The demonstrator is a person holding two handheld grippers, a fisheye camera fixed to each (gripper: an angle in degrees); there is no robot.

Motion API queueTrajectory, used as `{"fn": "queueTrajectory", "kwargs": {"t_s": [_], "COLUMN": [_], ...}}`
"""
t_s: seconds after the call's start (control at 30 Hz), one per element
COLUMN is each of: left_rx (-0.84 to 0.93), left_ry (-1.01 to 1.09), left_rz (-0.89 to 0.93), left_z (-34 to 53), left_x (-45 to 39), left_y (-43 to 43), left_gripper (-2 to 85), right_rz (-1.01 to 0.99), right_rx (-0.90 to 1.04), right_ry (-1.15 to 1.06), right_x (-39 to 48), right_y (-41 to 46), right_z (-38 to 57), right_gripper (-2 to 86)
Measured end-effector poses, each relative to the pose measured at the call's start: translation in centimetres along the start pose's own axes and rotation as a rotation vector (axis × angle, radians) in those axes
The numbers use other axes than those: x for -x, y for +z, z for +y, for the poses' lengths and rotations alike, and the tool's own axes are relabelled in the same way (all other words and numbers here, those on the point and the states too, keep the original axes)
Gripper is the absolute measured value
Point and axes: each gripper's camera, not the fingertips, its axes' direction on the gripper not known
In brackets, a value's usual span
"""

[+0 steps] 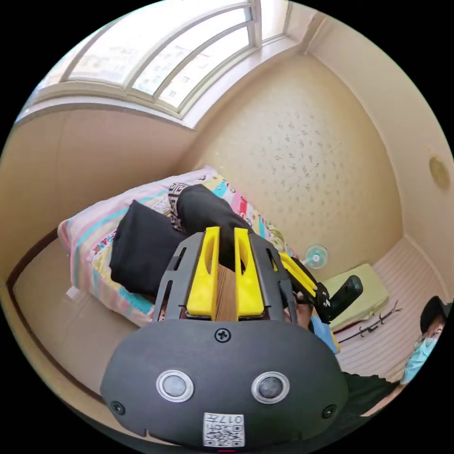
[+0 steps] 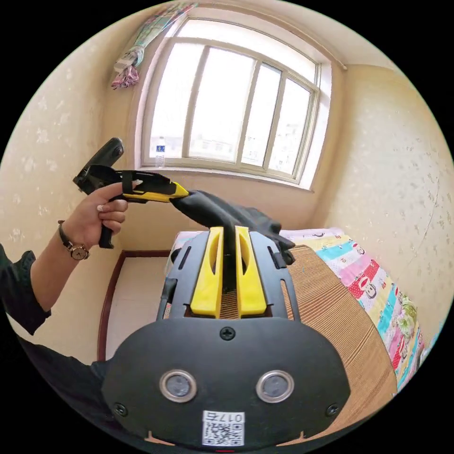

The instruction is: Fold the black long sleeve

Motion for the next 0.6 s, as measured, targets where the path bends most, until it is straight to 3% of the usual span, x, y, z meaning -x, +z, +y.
{"fn": "queueTrajectory", "kwargs": {"t_s": [0.13, 0.3, 0.4, 0.5, 0.6], "left_rx": [-0.039, 0.075, 0.172, 0.305, 0.329], "left_ry": [-0.213, -0.270, -0.156, 0.131, 0.460], "left_rz": [-0.172, -0.281, -0.330, -0.378, -0.471], "left_z": [9.5, 22.7, 26.7, 26.9, 26.6], "left_x": [7.8, 9.5, 5.8, -1.5, -10.4], "left_y": [0.9, 3.5, 7.0, 12.7, 18.8], "left_gripper": [6.6, 6.6, 6.3, 4.8, 1.3], "right_rz": [-0.373, -0.479, -0.411, -0.178, 0.142], "right_rx": [0.106, 0.315, 0.412, 0.430, 0.324], "right_ry": [0.172, 0.445, 0.672, 0.840, 0.905], "right_x": [-0.7, -2.5, -5.4, -9.3, -13.0], "right_y": [5.4, 2.9, -4.5, -14.8, -26.4], "right_z": [7.6, 24.5, 33.9, 39.0, 38.7], "right_gripper": [5.4, 5.2, 5.0, 5.7, 7.0]}}
